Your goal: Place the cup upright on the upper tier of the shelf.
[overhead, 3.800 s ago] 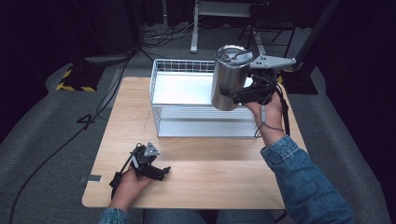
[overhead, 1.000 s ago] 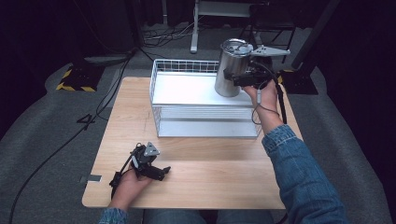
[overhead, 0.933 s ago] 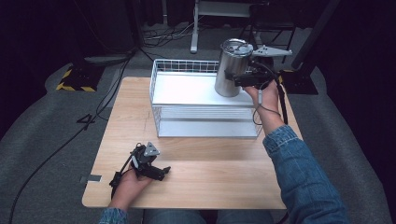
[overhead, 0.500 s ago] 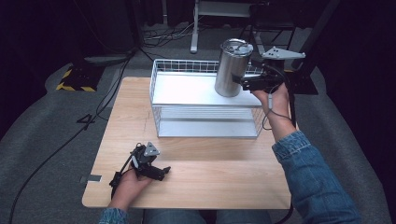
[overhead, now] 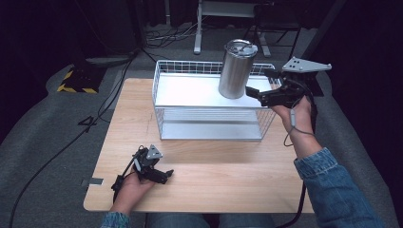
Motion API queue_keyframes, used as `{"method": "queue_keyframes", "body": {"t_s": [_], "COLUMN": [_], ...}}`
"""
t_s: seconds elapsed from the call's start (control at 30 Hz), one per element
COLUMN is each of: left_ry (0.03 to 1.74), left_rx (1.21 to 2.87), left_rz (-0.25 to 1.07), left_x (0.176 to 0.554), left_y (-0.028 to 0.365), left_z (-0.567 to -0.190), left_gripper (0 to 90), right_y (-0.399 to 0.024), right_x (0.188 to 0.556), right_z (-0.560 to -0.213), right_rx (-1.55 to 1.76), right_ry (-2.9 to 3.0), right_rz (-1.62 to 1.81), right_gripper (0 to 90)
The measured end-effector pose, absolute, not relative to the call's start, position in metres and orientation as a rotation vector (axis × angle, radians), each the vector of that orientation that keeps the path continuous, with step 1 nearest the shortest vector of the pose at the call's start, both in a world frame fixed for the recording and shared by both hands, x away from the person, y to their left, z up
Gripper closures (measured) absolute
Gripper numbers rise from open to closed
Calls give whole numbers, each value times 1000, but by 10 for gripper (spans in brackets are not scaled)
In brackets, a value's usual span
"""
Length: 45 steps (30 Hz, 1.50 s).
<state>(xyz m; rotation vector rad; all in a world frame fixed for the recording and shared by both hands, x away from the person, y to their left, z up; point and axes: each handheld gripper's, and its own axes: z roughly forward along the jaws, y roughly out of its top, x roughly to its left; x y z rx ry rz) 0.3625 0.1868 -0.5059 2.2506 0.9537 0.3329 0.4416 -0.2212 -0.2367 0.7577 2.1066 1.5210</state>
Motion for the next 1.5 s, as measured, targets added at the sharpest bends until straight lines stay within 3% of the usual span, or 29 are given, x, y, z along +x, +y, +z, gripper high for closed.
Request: {"method": "queue_keyframes", "body": {"t_s": [0.8, 1.5], "left_ry": [956, 958], "left_rx": [2250, 2249], "left_rz": [335, 332], "left_x": [362, 364], "left_y": [187, 185], "left_z": [-506, -506], "left_gripper": [4, 3], "right_y": [-259, -274], "right_x": [401, 379], "right_z": [-270, -341], "right_rx": [763, 846], "right_ry": [2157, 2339], "right_rz": [1520, 1371], "right_gripper": [11, 35]}}
